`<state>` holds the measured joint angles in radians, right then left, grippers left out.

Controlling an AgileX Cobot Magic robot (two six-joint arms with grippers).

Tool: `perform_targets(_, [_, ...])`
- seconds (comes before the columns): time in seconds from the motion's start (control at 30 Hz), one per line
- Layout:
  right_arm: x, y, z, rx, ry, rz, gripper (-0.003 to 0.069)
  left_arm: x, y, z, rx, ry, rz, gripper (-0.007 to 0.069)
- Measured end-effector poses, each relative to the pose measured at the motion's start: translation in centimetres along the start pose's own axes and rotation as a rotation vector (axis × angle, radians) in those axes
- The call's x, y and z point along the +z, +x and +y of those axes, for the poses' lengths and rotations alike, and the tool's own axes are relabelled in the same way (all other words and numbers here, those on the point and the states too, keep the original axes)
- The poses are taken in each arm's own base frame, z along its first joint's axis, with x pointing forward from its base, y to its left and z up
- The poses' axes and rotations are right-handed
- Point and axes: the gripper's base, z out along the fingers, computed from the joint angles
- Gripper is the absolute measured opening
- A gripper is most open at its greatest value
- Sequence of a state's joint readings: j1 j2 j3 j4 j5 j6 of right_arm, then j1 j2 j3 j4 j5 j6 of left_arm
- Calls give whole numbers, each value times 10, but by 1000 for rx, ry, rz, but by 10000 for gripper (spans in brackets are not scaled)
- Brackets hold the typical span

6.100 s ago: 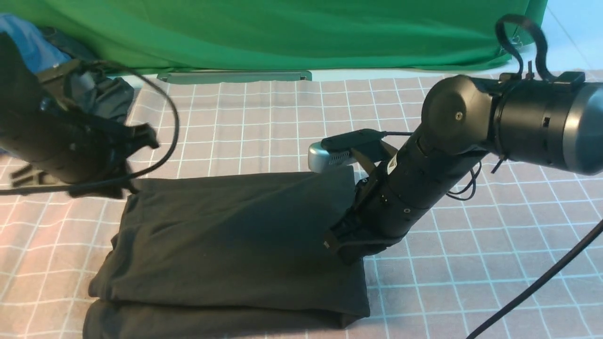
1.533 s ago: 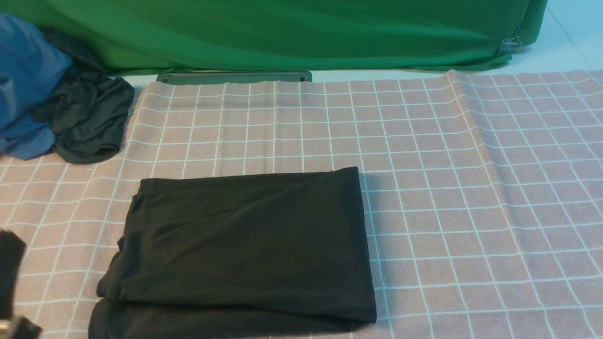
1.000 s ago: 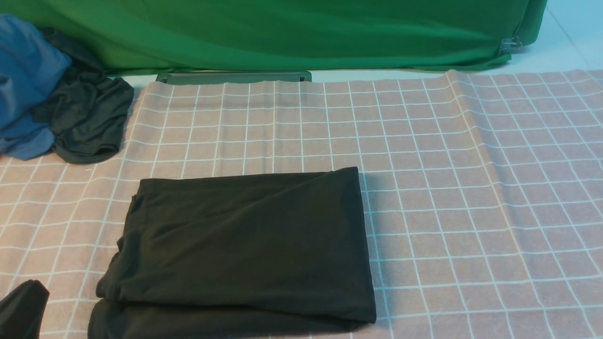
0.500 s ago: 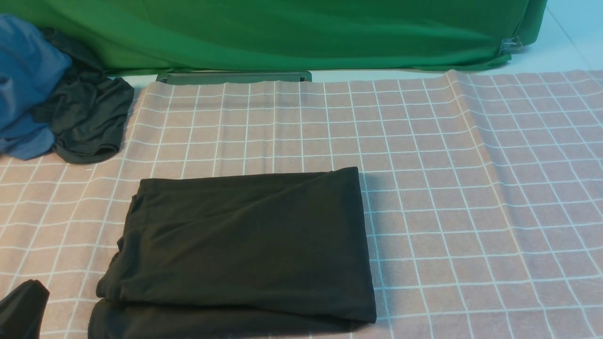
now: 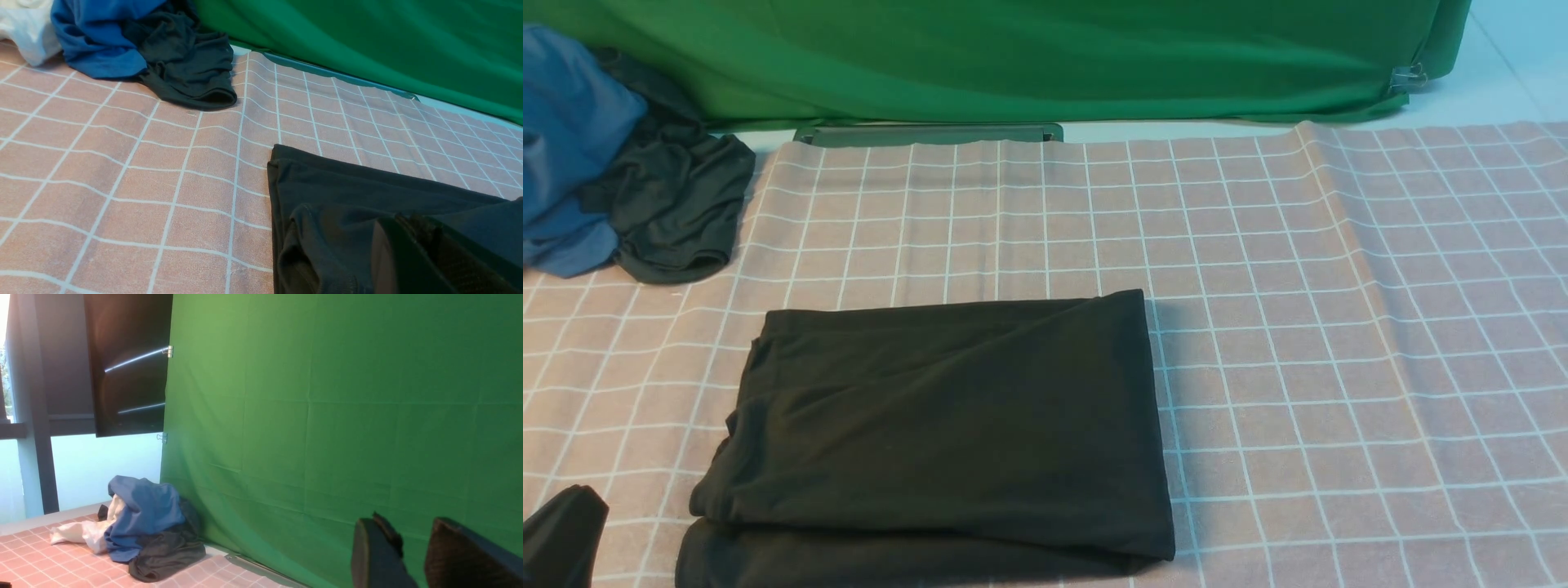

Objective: Fold a long-sleeved shirt over a pink coffee tablecloth.

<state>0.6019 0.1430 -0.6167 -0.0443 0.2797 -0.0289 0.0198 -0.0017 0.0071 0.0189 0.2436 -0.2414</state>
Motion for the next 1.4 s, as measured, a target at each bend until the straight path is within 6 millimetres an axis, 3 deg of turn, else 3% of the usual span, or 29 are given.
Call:
perform_targets(0.2, [7, 30, -2, -34, 127, 89, 236, 0, 0, 0, 0, 0, 0, 13])
perform_targets(0.27, [10, 62, -7, -71, 250, 195, 236, 0, 0, 0, 0, 0, 0, 13])
perform_targets(0.37, [9, 94, -11, -91, 323, 297, 236, 0, 0, 0, 0, 0, 0, 13])
perform_targets(0.4, [5, 121, -14, -97, 374, 375, 236, 0, 0, 0, 0, 0, 0, 13])
perform_targets(0.47, [-2, 146, -15, -91, 413, 440, 236, 0, 0, 0, 1, 0, 0, 13])
perform_targets(0.63, [-21, 194, -14, -72, 475, 517, 236, 0, 0, 0, 1, 0, 0, 13])
perform_targets(1.4, [-21, 195, -14, -73, 482, 498, 237, 0, 0, 0, 12, 0, -1, 13])
